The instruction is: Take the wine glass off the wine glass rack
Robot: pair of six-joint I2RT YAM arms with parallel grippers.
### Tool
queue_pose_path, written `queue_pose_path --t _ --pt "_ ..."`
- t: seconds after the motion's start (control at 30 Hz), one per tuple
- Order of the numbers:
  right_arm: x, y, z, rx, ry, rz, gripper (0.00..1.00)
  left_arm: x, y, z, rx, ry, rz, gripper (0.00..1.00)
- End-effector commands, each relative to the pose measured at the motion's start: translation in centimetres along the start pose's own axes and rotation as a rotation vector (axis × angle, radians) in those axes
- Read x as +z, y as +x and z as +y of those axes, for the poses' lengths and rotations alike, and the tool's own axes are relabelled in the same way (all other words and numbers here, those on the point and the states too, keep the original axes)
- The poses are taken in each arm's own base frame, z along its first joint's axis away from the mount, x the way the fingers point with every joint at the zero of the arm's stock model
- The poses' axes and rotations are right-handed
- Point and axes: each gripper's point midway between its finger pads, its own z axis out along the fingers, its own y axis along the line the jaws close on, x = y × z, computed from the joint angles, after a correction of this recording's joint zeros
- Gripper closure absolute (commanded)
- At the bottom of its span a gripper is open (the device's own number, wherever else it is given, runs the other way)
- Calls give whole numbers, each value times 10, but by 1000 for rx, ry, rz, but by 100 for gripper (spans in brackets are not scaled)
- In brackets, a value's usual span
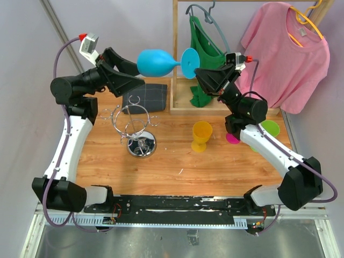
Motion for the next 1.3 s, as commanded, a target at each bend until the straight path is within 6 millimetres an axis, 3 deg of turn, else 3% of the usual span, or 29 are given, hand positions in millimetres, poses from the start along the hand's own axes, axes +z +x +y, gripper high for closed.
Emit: queue_pose_path --t 0.0,0.37,0.7,0.97,1.07,1.2,1.23,1.27 --pt "-8 -6 14 0 -104 -20 99 -2 -5 -37 78 55 -6 18" --pt "-13 -8 -23 56 -80 -11 99 -4 -9 -61 99 73 -17 24" --pt "-4 0 -51 91 -63 20 99 -6 -9 -72 119 80 -22 31" --pt "1 11 -60 111 -61 33 99 -8 -5 -73 107 80 -16 55" --pt "3 14 -59 111 -69 40 99 -8 -2 -67 82 68 -11 78" --pt "2 16 -52 93 -76 49 99 -9 2 -61 54 58 -1 93" --pt "2 17 -49 84 -80 56 98 -9 3 -60 50 56 1 95" --pt "0 19 -47 74 -79 63 90 -9 3 -60 47 56 5 97"
